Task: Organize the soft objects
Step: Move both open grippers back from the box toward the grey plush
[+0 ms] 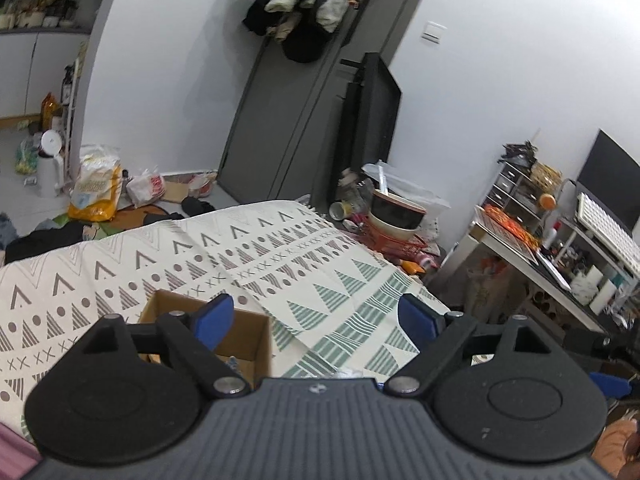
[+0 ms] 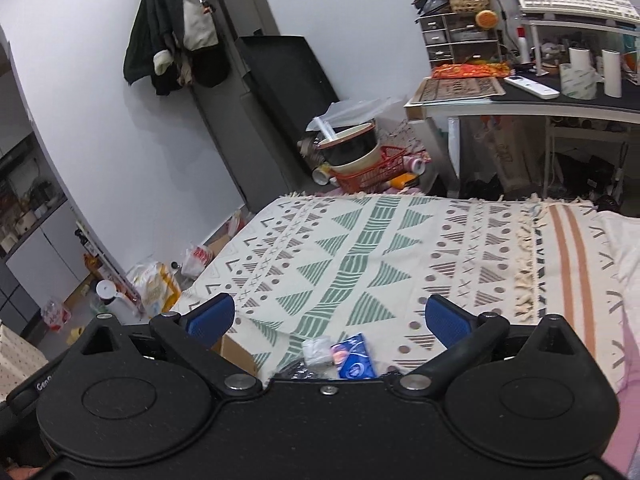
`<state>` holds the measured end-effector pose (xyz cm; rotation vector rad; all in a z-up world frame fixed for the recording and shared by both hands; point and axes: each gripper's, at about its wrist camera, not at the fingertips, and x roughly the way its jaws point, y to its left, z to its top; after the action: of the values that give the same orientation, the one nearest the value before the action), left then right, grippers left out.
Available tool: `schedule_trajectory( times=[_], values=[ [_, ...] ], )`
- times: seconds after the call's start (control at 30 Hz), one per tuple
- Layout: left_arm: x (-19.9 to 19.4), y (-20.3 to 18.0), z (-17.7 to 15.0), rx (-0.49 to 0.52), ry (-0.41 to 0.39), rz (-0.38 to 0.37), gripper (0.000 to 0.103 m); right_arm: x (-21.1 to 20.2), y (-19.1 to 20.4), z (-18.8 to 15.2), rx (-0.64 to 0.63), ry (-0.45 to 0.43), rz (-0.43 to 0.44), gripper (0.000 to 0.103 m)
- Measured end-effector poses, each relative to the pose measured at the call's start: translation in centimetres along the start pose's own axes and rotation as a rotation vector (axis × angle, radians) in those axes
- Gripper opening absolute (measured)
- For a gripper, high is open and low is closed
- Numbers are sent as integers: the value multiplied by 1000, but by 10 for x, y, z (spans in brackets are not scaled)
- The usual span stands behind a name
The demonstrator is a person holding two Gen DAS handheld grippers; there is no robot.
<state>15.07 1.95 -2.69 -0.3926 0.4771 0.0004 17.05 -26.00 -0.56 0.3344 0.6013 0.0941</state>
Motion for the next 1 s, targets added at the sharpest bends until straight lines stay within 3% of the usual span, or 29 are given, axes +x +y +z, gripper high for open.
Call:
schedule_trajectory(
  times=[0.43,1.0],
  values=[
    [0,-32,-16,-13,51,43,88,-7,-50,8,54,28,57,103],
    [40,-70,-52,77,171,84,85,66,-85,-24,161,205,97,102]
  ],
)
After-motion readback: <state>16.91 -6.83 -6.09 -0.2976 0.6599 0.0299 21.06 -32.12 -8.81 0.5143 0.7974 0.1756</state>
